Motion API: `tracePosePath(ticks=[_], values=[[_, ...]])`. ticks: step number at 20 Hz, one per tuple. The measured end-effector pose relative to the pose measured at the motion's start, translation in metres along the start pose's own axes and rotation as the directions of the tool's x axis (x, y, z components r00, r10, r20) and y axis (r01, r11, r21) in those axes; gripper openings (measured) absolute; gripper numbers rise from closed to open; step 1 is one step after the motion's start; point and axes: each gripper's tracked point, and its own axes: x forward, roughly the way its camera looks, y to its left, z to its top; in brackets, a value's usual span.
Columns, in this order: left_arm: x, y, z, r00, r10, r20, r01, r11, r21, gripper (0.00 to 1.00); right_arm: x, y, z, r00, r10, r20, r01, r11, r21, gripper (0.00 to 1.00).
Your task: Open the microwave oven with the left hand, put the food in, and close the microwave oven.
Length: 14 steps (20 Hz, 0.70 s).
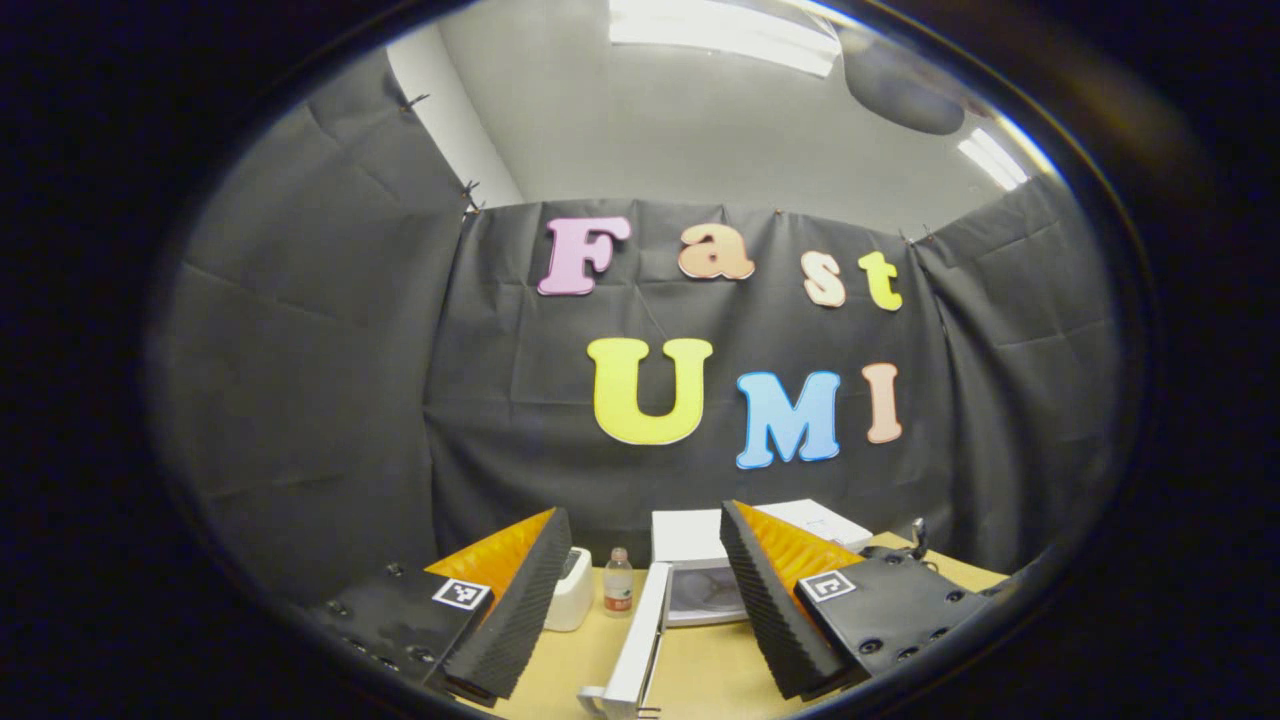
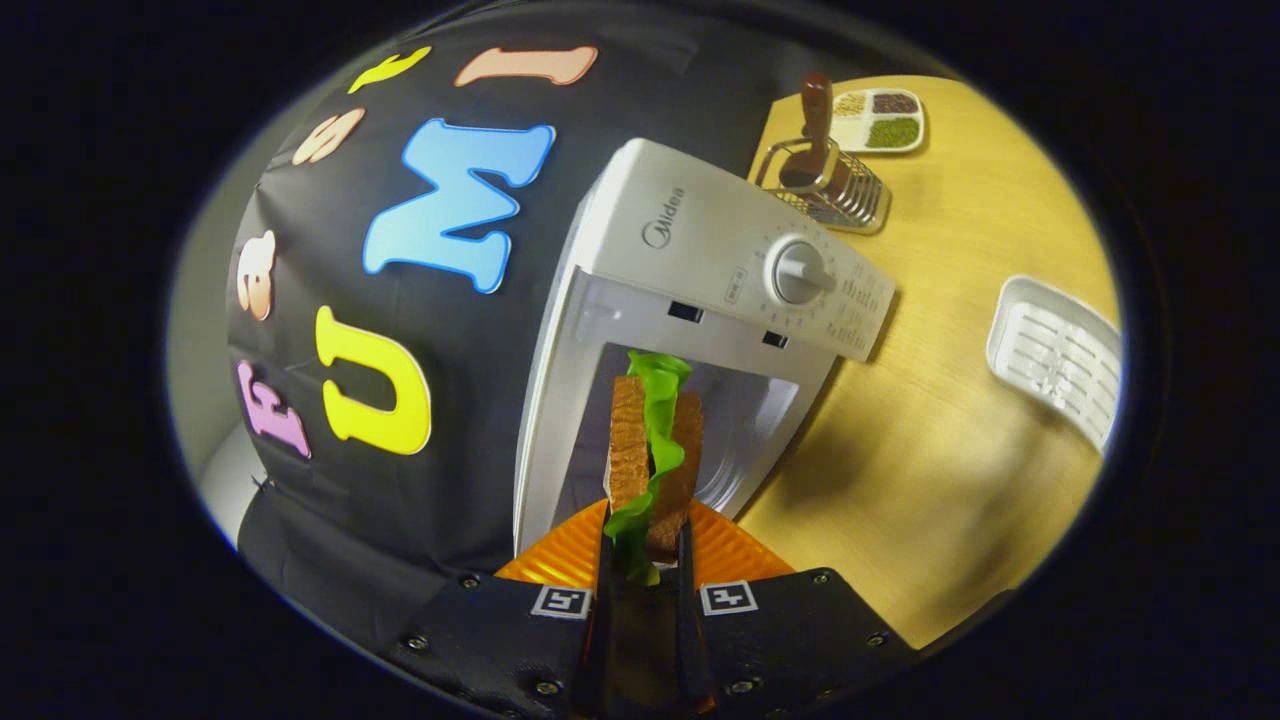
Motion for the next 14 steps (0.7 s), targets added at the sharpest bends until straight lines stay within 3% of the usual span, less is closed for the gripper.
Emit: tracePosePath(ticks=[3, 7, 13, 14], values=[[-0.001, 0.002, -0.002, 1.0, 0.005, 0.003, -0.005, 0.999, -0.032, 0.98, 0.027, -0.004, 0.0, 0.995, -0.021, 0.095, 0.017, 0.999, 0.048, 0.25], [-0.005, 0.018, -0.004, 0.999, 0.034, -0.013, -0.034, 0.999, -0.018, 0.98, 0.073, 0.003, -0.003, 0.977, 0.0, 0.211, -0.038, 0.983, 0.177, 0.25], [-0.021, 0.045, -0.029, 0.991, 0.105, -0.087, -0.109, 0.993, -0.036, 0.98, 0.137, 0.007, -0.021, 0.967, -0.025, 0.253, -0.02, 0.984, 0.175, 0.25], [-0.023, 0.048, -0.029, 0.989, 0.11, -0.094, -0.114, 0.993, -0.033, 0.99, 0.145, 0.004, -0.02, 0.965, -0.038, 0.261, -0.008, 0.985, 0.174, 0.29]])
